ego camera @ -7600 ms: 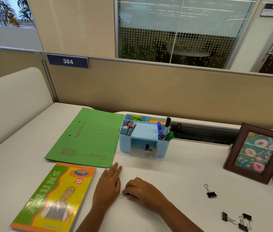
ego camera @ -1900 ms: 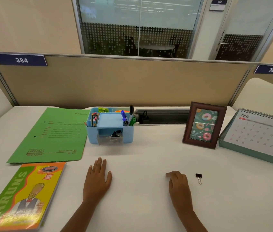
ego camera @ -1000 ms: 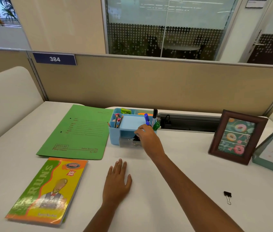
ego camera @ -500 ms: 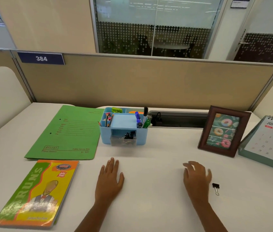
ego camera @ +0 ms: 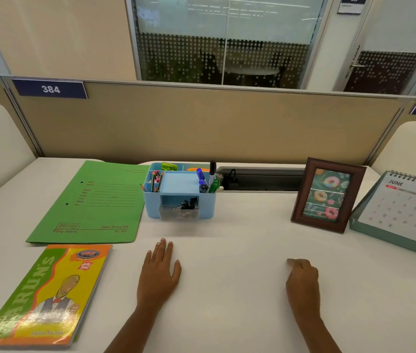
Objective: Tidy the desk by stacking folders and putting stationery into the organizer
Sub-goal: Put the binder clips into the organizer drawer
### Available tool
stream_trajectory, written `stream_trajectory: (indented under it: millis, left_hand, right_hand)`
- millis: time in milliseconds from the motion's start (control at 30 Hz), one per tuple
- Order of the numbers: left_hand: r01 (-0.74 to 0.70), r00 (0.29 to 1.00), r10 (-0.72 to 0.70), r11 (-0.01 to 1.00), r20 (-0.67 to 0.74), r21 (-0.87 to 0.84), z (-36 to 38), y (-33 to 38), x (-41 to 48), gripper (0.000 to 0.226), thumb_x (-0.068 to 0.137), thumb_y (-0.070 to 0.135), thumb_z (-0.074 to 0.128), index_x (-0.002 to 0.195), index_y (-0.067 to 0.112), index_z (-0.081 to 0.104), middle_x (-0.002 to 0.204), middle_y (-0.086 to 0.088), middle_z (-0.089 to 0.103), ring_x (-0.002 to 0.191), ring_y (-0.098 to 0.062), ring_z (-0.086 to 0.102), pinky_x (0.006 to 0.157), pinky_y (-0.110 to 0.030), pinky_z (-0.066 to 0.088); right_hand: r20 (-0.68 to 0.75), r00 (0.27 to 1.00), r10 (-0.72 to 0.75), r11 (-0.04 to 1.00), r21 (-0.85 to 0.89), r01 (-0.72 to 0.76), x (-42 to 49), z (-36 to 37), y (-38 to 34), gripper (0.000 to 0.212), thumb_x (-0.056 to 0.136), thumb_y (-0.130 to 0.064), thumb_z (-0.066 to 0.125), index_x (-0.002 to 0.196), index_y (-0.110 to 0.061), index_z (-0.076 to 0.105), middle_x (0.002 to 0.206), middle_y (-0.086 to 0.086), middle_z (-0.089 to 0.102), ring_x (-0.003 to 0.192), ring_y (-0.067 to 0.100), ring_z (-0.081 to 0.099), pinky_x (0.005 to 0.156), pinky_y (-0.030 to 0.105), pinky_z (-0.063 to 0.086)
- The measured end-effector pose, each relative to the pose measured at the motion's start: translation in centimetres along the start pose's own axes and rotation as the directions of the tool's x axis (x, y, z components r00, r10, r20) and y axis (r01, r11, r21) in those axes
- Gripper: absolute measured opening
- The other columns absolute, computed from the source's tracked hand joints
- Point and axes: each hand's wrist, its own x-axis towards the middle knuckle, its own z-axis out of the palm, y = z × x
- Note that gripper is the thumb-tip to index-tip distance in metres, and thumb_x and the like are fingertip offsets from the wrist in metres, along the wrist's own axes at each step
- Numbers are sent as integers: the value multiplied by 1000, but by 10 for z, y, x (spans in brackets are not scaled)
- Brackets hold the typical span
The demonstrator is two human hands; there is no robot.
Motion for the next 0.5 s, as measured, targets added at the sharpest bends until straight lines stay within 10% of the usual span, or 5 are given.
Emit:
stream_trajectory:
  millis: [500]
  left_hand:
    - [10,1000,-10,1000,28,-19,-4,2,-1,54,77,33,36,111,2,65,118,-18,63,104,-32,63,99,-30,22]
  right_hand:
    - [0,854,-521,763,449,465,28,0,-153,15,75,2,59,86,-2,68,83,10,65,83,11,49,78,20,39]
